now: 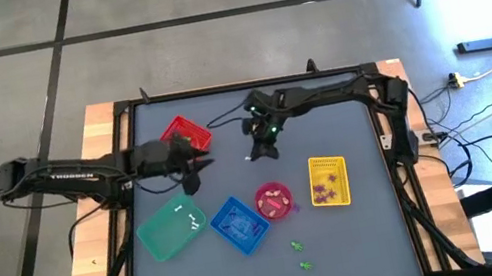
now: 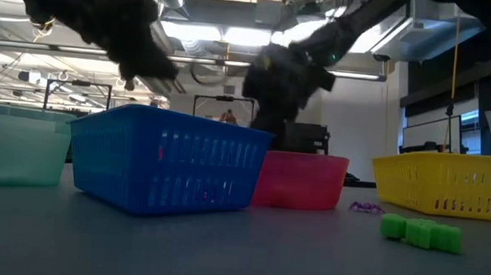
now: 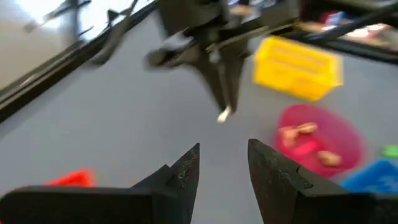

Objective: Sort Halloween decoration
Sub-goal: Put the white bone toy into the green bin

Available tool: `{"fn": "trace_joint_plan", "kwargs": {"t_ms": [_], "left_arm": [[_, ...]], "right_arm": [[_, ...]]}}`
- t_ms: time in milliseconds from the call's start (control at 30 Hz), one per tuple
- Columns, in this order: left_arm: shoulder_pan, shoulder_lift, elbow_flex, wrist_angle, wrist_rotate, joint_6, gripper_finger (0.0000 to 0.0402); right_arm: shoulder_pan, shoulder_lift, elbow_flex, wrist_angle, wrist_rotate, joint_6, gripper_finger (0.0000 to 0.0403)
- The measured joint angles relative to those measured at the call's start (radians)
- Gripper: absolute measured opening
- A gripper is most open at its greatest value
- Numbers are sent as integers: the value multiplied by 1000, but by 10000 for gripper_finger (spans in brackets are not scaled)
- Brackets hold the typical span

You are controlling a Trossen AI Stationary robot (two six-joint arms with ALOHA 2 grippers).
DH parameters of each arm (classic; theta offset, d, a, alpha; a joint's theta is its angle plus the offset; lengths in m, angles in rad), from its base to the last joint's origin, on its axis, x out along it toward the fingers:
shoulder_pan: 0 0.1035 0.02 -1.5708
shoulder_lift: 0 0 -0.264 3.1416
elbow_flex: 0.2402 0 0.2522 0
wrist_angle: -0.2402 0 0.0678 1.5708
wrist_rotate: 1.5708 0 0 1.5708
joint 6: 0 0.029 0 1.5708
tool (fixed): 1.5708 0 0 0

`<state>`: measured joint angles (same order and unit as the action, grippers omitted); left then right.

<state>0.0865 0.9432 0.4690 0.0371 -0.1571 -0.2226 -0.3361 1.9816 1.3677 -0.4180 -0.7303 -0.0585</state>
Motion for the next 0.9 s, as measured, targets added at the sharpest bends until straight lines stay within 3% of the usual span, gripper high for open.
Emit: {"fn": "trace_joint_plan", "kwargs": {"t_ms": [200, 533, 900], "left_arm": [[-106, 0, 0, 113, 44, 93, 120], [-236, 0, 0, 222, 31, 240, 120], [-294, 0, 0, 279, -13, 261, 120]], "right_arm": [[78, 0, 135, 3, -128, 62, 30], [177, -1, 300, 2, -136, 111, 30], [234, -1, 343, 30, -77, 167, 30]]}}
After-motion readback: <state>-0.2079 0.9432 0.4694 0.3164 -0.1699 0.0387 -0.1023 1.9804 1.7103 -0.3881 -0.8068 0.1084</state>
